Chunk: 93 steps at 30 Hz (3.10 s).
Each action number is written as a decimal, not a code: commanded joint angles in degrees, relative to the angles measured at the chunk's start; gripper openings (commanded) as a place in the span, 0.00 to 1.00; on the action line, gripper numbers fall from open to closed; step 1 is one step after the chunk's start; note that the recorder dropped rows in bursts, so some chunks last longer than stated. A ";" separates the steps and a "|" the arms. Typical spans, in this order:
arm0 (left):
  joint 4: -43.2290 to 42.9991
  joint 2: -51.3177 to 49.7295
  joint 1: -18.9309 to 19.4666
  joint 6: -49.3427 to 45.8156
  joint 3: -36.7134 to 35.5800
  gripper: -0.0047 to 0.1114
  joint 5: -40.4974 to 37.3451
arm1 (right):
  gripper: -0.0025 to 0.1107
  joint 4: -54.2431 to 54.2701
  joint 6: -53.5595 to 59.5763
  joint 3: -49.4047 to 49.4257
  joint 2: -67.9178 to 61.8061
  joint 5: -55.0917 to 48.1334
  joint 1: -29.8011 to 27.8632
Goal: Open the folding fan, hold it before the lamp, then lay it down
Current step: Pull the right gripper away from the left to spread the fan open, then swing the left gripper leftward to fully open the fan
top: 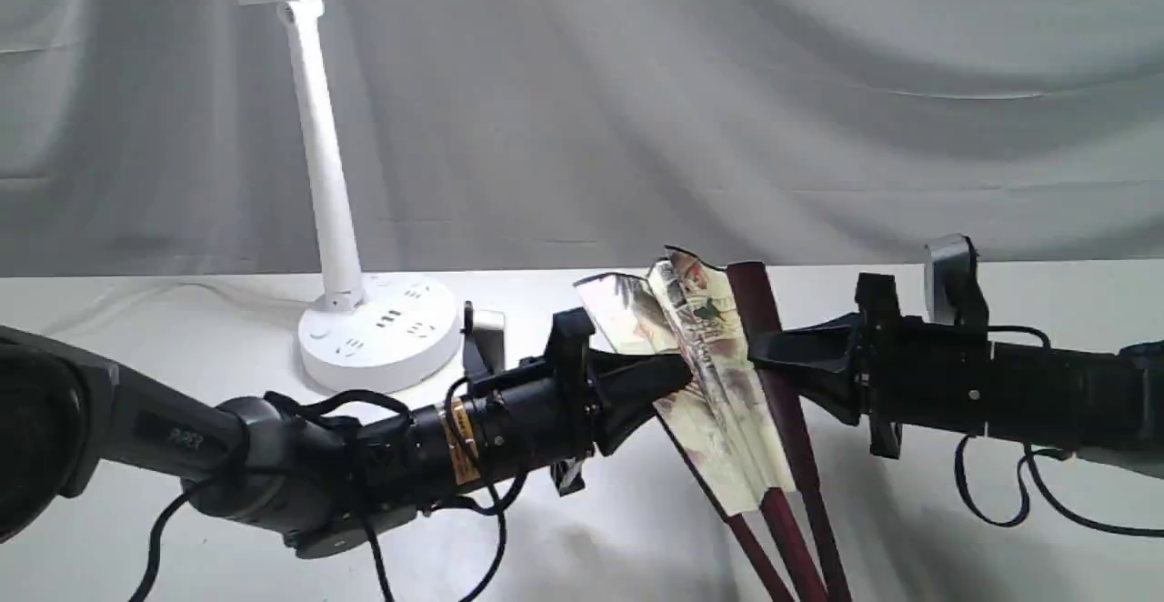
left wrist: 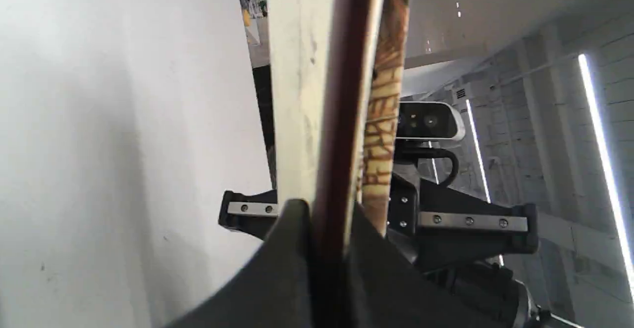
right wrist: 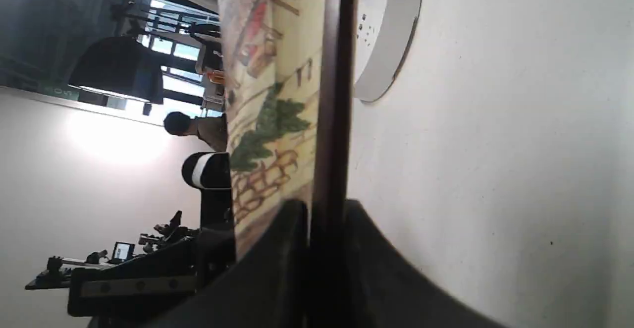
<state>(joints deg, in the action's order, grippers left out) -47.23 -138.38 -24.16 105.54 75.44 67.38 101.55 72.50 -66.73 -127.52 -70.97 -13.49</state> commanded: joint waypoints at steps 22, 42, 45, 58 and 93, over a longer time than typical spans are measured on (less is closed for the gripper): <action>20.10 0.84 0.23 -1.71 0.17 0.04 1.06 | 0.02 -1.60 1.06 -0.04 0.01 1.01 -13.59; 36.23 0.84 -2.21 -8.71 0.17 0.04 1.29 | 0.02 -1.60 2.02 0.36 0.01 1.01 -23.81; 41.81 0.84 -4.72 -12.59 0.17 0.04 1.29 | 0.02 -1.60 2.02 1.20 0.01 1.01 -25.38; 60.05 0.84 -11.48 -19.32 0.17 0.04 2.58 | 0.02 -1.60 3.27 4.30 0.01 1.01 -33.36; 67.80 1.06 -12.07 -19.47 -0.17 0.04 2.58 | 0.02 -1.60 3.84 5.94 0.01 1.01 -41.31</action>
<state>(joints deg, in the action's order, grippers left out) 13.11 -138.38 -37.43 82.55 75.32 64.78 99.89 72.05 -60.68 -127.52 -74.73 -53.25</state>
